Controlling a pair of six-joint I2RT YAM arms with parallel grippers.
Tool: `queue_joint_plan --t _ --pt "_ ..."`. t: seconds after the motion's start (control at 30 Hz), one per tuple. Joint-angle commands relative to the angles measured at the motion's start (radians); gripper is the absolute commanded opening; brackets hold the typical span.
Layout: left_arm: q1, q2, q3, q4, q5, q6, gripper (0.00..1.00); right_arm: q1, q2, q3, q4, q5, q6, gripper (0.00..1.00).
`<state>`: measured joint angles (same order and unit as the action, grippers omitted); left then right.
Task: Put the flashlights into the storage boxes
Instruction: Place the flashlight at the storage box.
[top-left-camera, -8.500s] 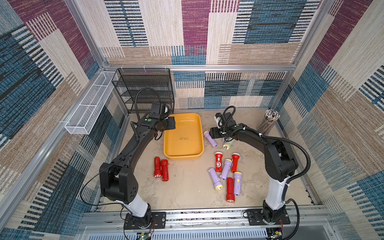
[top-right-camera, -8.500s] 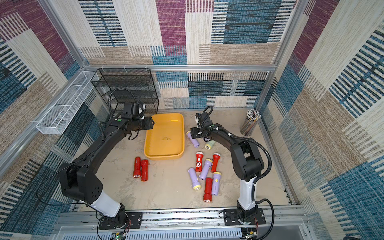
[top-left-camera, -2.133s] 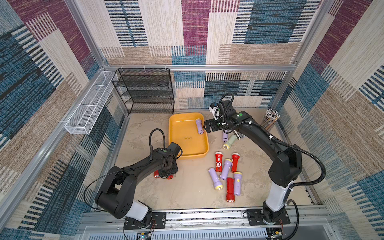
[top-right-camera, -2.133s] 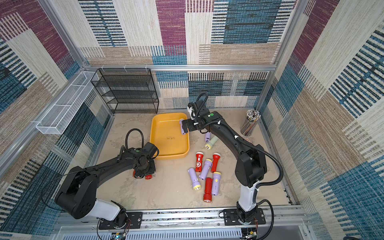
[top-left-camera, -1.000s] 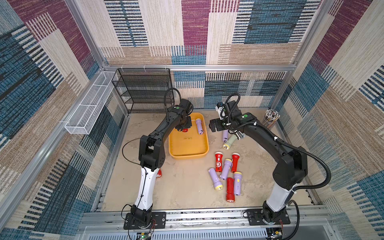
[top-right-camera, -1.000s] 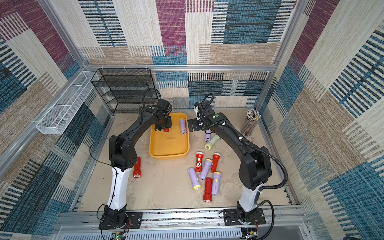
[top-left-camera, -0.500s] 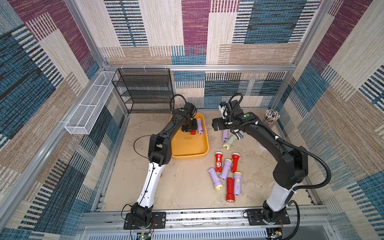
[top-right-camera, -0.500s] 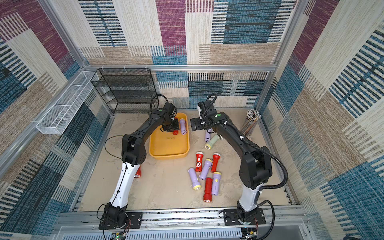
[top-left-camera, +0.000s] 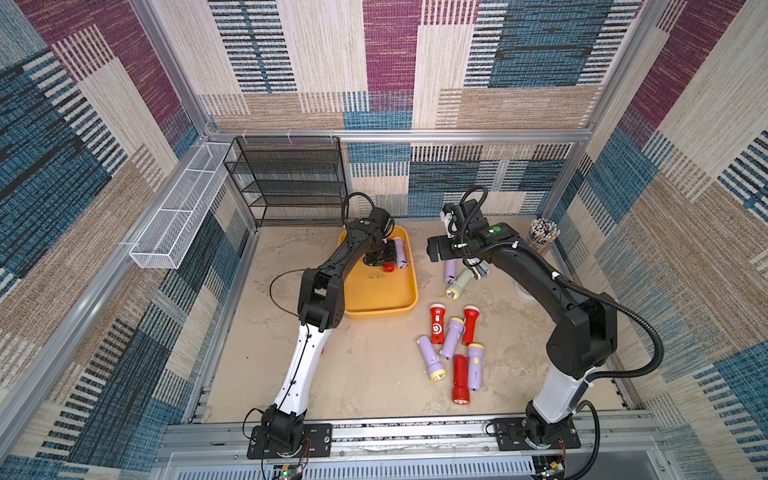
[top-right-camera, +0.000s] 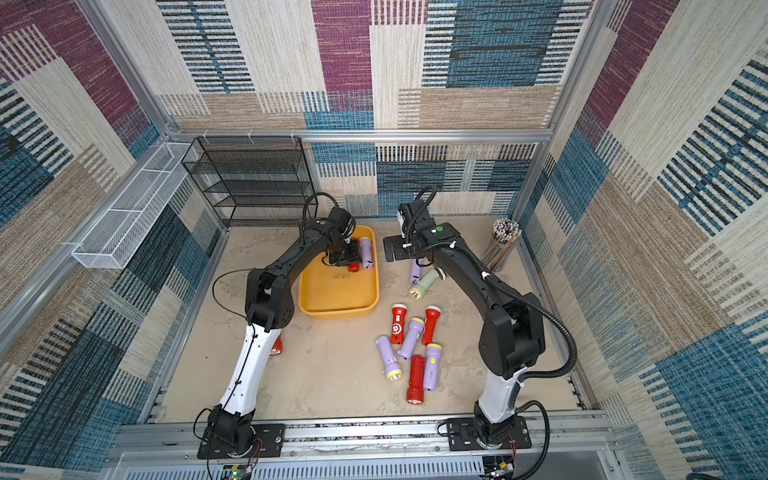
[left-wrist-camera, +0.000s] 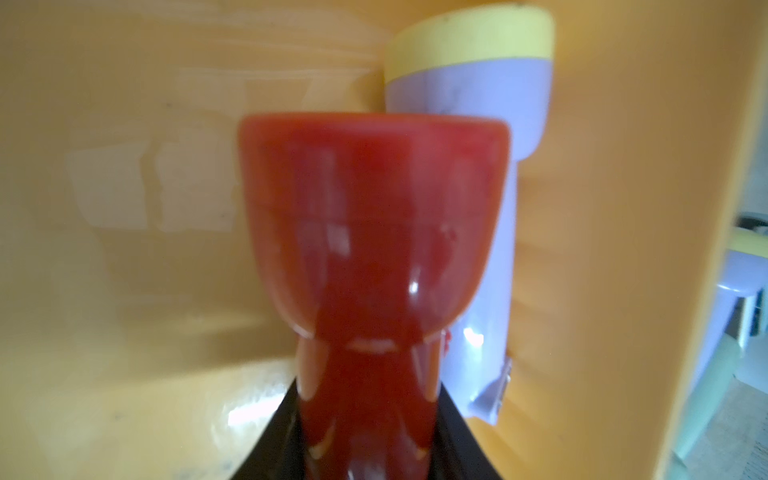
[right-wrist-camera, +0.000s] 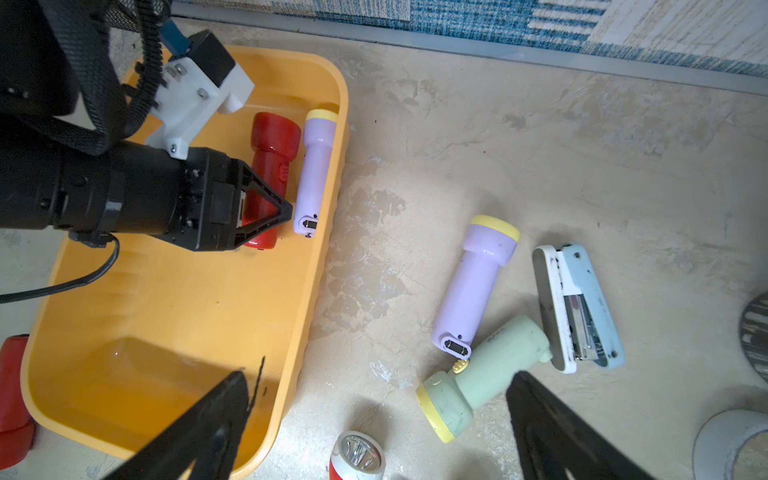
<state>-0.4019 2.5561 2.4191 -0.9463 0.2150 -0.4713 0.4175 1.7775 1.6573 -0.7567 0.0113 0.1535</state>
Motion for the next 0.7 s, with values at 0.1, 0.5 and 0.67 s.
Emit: queue_joint_plan --t 0.1,0.5,0.67 --pt "0.002 -0.063 -0.011 0.021 -0.030 0.057 0.40 0.002 -0.041 -0.046 0.030 0.018 0.003 1.00" --pt "0.005 -0.043 -0.038 0.035 -0.065 0.061 0.41 0.002 -0.085 -0.126 0.060 -0.009 0.000 1.00" --pt "0.009 0.003 0.013 0.038 -0.057 0.045 0.43 0.001 -0.103 -0.140 0.058 -0.016 0.003 1.00"
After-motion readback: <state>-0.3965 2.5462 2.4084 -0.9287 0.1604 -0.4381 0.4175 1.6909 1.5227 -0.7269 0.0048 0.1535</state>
